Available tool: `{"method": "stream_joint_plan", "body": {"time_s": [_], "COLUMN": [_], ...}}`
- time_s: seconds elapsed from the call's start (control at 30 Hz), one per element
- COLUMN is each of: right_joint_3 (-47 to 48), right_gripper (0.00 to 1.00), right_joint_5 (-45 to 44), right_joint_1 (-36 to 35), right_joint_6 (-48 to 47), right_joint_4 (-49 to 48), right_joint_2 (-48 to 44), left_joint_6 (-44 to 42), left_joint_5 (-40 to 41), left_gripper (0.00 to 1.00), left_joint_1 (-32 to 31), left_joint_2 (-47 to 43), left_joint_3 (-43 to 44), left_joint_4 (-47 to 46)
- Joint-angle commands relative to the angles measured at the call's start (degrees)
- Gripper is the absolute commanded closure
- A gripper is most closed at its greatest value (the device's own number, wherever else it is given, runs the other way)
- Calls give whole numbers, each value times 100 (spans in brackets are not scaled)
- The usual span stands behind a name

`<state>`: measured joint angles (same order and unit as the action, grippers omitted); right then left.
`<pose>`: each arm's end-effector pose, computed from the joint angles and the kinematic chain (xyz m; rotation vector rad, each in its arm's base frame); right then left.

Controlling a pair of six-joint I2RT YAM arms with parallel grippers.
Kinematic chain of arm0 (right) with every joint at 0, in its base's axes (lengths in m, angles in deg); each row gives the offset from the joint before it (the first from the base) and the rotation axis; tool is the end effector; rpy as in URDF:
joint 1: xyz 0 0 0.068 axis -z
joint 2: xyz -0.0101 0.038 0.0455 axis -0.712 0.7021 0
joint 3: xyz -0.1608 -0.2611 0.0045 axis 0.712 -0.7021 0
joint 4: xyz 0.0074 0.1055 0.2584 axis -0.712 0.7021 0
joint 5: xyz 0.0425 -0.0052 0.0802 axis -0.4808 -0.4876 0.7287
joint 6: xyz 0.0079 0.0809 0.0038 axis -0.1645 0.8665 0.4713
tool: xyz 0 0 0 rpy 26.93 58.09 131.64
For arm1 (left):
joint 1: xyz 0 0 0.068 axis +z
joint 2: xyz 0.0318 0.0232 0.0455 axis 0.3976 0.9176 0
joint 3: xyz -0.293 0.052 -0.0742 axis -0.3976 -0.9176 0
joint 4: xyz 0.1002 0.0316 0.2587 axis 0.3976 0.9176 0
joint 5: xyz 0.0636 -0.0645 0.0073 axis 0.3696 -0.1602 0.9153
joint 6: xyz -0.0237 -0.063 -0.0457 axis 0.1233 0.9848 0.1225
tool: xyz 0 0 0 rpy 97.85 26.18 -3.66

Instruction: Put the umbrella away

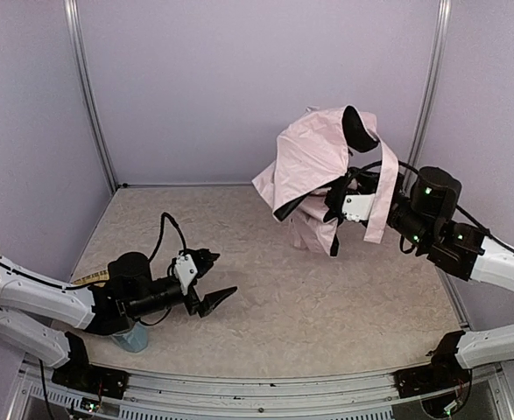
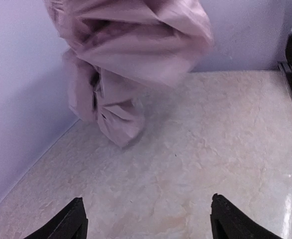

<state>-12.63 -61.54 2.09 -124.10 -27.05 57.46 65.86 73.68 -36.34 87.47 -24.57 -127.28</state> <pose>0.2131 0.1756 0.3808 -1.2478 1.0050 -0.6246 0.1455 -0.2462 0.2074 1.1099 1.3447 -0.4850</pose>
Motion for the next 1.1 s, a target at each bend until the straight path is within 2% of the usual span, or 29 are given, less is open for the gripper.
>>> {"method": "stream_joint_plan", "body": {"time_s": [0.0, 0.1, 0.17, 0.27, 0.37, 0.47, 0.53, 0.67, 0.8, 0.93, 1.07], "right_joint_3": [-401, -549, -174, 836, 1116, 1379, 1439, 1737, 1616, 1599, 1609], "right_gripper": [100, 100, 100, 100, 100, 100, 100, 100, 100, 100, 100], "right_joint_5": [-388, -612, -601, 932, 1780, 3618, 4210, 4722, 5098, 5586, 5828], "right_joint_1": [-418, -729, -796, -301, 309, 1485, 1827, 1844, 1671, 1396, 1166], "right_joint_6": [-404, -531, 217, 3075, 5230, 7651, 8670, 9311, 9556, 9299, 8768], "right_joint_4": [-502, -610, -160, 1248, 1381, 1703, 1878, 2432, 2295, 2430, 3009], "right_joint_2": [-186, -108, -37, -66, -53, 431, 934, 1746, 1691, 1419, 1256], "left_joint_6": [1160, 760, 787, 944, 1020, 1196, 1258, 1280, 1103, 521, -620], "left_joint_5": [-1400, -1531, -1314, -1290, -1234, -1178, -1109, -1045, -914, -530, -713], "left_gripper": [12, 11, 11, 13, 13, 13, 13, 13, 13, 11, 2], "left_joint_1": [860, 905, 926, 991, 1006, 1053, 1062, 1063, 1047, 968, 778], "left_joint_2": [-120, 149, 281, 206, -93, -368, -497, -824, -1220, -1329, -1266], "left_joint_3": [49, 662, 1083, 1158, 838, 646, 630, 588, 442, 514, 749], "left_joint_4": [-1303, -940, -706, -834, -1141, -1158, -938, -638, -500, -18, 681]}}
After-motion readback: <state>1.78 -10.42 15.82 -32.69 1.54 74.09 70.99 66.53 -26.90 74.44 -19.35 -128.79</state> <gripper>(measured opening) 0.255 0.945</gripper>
